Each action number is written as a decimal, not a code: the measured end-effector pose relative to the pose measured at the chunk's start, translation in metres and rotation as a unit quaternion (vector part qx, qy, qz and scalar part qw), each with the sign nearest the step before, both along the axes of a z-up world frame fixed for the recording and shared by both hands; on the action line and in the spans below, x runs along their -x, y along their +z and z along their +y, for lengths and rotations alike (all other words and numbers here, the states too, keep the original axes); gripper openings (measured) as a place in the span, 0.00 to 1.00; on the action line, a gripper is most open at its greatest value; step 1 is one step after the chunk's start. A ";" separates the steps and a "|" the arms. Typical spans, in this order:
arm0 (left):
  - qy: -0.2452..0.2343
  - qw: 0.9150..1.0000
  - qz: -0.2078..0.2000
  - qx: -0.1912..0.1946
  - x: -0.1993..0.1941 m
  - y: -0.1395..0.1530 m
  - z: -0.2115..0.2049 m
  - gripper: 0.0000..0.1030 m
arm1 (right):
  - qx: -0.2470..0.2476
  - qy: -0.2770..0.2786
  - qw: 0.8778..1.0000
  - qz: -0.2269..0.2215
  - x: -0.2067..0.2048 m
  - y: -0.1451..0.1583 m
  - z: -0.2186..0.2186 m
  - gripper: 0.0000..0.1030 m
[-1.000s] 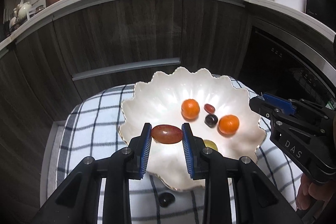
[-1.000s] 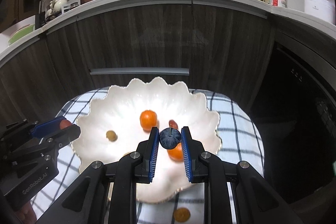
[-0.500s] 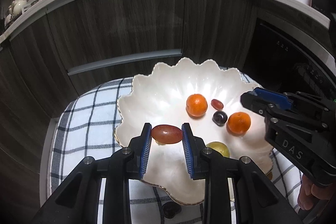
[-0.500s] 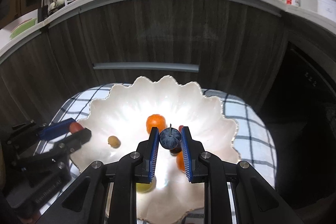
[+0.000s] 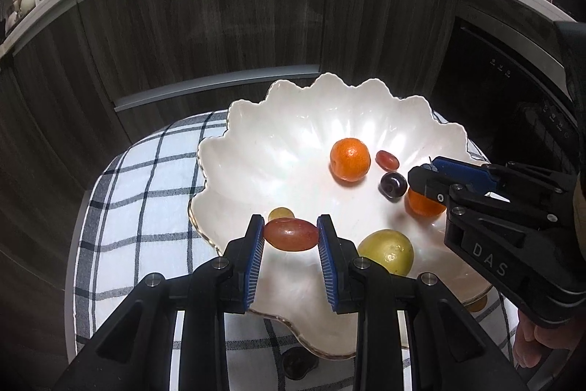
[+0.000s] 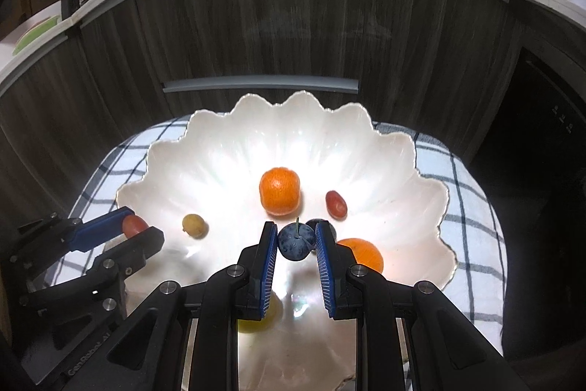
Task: Organize fruits
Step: 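Lift the oval fruit and blue plum and carry both over the bowl, then open both tools releasing the oval fruit and blue plum into the bowl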
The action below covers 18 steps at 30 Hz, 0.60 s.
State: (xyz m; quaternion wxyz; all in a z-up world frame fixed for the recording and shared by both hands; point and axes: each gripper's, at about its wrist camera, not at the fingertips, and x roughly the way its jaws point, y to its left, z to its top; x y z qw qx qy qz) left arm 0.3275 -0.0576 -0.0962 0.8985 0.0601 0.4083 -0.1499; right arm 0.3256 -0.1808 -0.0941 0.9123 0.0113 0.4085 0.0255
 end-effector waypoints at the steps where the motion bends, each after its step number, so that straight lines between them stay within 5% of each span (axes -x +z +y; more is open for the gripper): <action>1: 0.000 1.000 0.004 0.000 0.000 0.000 0.000 0.31 | 0.002 -0.003 1.000 0.001 0.000 -0.001 -0.001 0.23; 5: 0.002 1.000 0.001 0.000 0.003 0.001 0.002 0.44 | 0.003 -0.010 1.000 0.003 0.000 -0.003 -0.003 0.26; 9: 0.006 1.000 -0.005 -0.002 0.006 0.004 0.002 0.55 | 0.007 -0.022 1.000 -0.008 0.004 -0.001 -0.007 0.62; 18: 0.025 0.999 -0.027 -0.002 0.015 0.020 0.010 0.75 | 0.013 -0.046 0.998 -0.031 0.015 0.014 -0.017 0.73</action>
